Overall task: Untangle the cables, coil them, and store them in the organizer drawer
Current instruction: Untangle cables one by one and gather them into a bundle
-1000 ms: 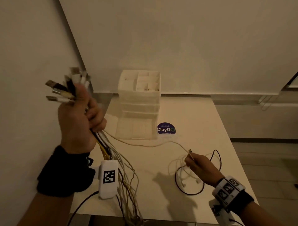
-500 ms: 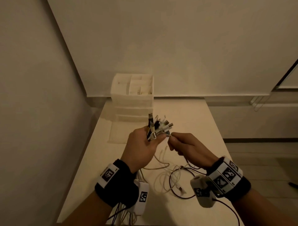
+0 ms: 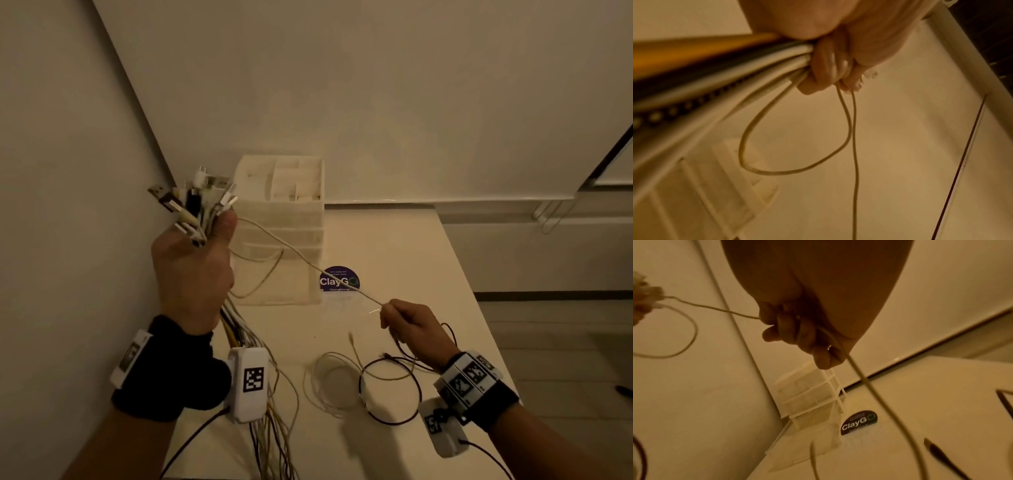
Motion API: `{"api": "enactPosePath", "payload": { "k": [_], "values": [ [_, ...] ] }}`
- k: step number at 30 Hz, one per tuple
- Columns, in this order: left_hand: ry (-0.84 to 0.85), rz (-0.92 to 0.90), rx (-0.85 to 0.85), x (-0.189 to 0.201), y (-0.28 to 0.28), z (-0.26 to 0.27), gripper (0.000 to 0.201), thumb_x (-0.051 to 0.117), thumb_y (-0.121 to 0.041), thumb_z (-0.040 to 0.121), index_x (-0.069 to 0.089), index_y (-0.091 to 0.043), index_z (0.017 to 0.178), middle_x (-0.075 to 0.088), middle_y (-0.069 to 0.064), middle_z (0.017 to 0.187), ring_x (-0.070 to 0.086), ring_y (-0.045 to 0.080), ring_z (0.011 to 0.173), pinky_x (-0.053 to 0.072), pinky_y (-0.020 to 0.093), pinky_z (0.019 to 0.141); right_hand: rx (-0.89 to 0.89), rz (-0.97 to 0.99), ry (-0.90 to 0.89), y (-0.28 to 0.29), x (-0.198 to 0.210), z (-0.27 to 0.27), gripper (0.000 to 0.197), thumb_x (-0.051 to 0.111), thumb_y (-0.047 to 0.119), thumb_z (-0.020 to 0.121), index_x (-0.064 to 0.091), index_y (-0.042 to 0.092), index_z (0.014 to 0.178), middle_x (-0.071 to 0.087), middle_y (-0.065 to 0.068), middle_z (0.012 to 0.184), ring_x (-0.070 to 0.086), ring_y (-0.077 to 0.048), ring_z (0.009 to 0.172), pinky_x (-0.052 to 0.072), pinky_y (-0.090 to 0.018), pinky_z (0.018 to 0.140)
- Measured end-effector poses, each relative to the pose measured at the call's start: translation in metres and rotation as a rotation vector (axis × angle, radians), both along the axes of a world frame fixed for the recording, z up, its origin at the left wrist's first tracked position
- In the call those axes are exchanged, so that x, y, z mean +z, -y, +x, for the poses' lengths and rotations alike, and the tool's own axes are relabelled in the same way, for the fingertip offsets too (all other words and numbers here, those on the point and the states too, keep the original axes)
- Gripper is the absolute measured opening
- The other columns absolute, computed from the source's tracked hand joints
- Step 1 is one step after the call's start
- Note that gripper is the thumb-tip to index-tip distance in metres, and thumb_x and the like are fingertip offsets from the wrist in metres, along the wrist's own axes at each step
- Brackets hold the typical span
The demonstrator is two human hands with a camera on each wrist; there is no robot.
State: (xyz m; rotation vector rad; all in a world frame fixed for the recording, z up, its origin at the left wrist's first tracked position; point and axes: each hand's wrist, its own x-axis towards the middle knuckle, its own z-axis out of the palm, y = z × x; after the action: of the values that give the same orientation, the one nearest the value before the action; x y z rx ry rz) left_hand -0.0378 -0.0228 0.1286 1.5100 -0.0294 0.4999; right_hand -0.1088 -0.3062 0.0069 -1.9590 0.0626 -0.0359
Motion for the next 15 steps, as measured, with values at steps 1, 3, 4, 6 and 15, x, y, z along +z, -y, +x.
{"api": "enactPosePath", "payload": {
  "k": [1,3,4,6,15],
  "values": [
    [0.005,-0.009,0.003,0.0,-0.002,-0.001,0.039,0.073,-0.037,0.084,0.053,-0.011,0.063,0.042,-0.013,0.041,0.029,0.008,0.033,0.03,0.021,0.044,-0.039,0.025,-0.027,0.001,-0.005,0.0,0.037,0.047,0.016,0.099,0.054,0.011,0.063,0.04,0.001,0.056,0.036,-0.017,0.055,0.033,-0.029,0.053],
    [0.016,-0.005,0.012,0.0,-0.001,-0.007,0.029,0.073,-0.034,0.08,0.058,-0.012,0.071,0.048,-0.015,0.045,0.034,0.006,0.036,0.034,0.024,0.048,-0.08,0.064,-0.061,-0.001,-0.007,0.001,0.038,0.048,0.021,0.098,0.052,0.011,0.062,0.037,-0.003,0.056,0.034,-0.018,0.054,0.031,-0.028,0.051],
    [0.022,0.004,0.012,-0.001,0.002,-0.011,0.026,0.075,-0.033,0.078,0.06,-0.013,0.071,0.052,-0.016,0.048,0.039,0.004,0.039,0.036,0.027,0.053,-0.081,0.072,-0.06,-0.003,-0.004,0.0,0.039,0.049,0.023,0.098,0.051,0.01,0.061,0.036,-0.004,0.056,0.033,-0.017,0.053,0.031,-0.028,0.05],
    [0.018,0.076,-0.038,-0.001,0.008,-0.02,0.021,0.075,-0.027,0.077,0.061,-0.016,0.066,0.056,-0.018,0.049,0.044,-0.002,0.041,0.038,0.025,0.055,-0.037,0.084,-0.041,-0.011,0.01,-0.002,0.041,0.049,0.024,0.099,0.05,0.01,0.06,0.035,-0.003,0.054,0.032,-0.016,0.049,0.031,-0.027,0.049],
    [0.146,0.646,-0.496,-0.02,0.045,-0.042,0.017,0.07,-0.02,0.082,0.073,-0.033,0.093,0.062,-0.038,0.081,0.061,-0.016,0.082,0.041,0.002,0.071,0.264,0.377,0.028,-0.055,0.102,-0.014,0.039,0.047,0.033,0.093,0.057,0.013,0.061,0.03,-0.004,0.051,0.026,-0.013,0.045,0.026,-0.023,0.046]
  ]
}}
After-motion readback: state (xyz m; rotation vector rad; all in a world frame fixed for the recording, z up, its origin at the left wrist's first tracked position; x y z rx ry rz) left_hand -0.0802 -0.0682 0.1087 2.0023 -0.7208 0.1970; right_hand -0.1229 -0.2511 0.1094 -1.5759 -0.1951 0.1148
